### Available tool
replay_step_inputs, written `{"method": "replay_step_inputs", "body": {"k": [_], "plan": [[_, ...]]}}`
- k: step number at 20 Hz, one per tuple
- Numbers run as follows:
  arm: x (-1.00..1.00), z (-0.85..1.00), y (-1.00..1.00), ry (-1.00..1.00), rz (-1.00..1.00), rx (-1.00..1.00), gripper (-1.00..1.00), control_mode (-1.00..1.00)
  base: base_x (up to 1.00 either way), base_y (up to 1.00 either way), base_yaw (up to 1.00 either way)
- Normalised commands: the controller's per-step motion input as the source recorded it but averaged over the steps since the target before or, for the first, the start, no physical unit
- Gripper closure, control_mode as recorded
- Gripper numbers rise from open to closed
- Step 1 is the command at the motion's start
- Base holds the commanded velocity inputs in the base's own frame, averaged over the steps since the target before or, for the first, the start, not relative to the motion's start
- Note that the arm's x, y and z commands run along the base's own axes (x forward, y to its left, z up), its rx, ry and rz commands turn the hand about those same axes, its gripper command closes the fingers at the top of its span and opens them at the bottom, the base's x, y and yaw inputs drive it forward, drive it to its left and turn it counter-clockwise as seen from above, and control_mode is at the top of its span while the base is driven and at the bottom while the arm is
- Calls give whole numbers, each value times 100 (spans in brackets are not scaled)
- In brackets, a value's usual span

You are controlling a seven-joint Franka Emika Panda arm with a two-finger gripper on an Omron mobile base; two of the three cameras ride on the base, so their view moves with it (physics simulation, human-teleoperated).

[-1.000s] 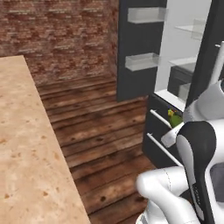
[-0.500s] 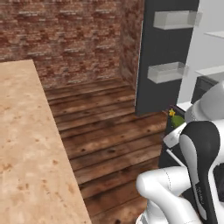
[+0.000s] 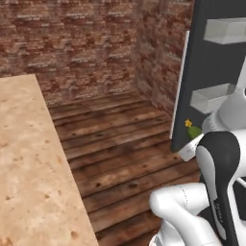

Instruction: Place the beer on the top shelf of the fridge to keep it out of children's reach, and place the cucumbers on lower shelves for easy access.

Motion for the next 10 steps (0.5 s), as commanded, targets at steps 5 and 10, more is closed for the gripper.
{"method": "replay_step_inputs", "body": {"k": [5, 10], "plan": [[0, 0, 0, 0, 0, 0, 100, 100, 54, -12, -27], [0, 0, 0, 0, 0, 0, 100, 100, 48, -11, -37]]}}
